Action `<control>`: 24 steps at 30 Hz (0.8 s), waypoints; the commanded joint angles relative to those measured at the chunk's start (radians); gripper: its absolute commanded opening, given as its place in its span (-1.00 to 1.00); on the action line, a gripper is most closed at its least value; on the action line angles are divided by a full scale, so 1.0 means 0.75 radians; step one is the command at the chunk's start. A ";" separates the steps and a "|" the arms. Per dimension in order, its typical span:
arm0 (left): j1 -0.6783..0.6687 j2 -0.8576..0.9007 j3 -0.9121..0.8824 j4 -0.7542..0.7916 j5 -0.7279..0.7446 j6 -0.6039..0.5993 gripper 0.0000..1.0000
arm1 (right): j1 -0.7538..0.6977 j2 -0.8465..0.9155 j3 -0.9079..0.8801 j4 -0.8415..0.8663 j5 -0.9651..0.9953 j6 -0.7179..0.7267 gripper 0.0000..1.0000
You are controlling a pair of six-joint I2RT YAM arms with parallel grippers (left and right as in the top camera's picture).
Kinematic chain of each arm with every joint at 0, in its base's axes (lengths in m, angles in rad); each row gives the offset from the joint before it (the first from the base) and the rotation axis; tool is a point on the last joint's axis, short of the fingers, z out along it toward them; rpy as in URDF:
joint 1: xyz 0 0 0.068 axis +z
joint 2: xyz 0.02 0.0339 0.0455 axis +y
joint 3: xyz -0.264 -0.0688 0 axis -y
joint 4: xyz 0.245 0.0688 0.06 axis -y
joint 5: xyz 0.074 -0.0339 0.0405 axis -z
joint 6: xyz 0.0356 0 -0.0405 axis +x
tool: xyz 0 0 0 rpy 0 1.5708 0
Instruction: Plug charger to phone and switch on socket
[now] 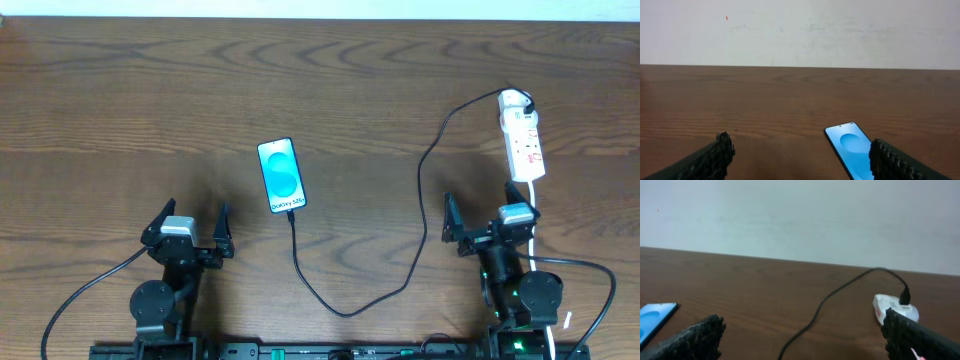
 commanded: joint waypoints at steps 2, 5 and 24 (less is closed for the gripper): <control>0.007 -0.009 -0.019 -0.050 0.051 0.018 0.78 | 0.017 -0.077 -0.002 -0.032 0.007 -0.002 0.99; 0.007 -0.009 -0.019 -0.050 0.051 0.018 0.77 | 0.017 -0.105 -0.002 -0.051 0.015 -0.002 0.98; 0.007 -0.009 -0.019 -0.050 0.051 0.018 0.77 | 0.020 -0.421 -0.002 -0.506 0.065 -0.002 0.99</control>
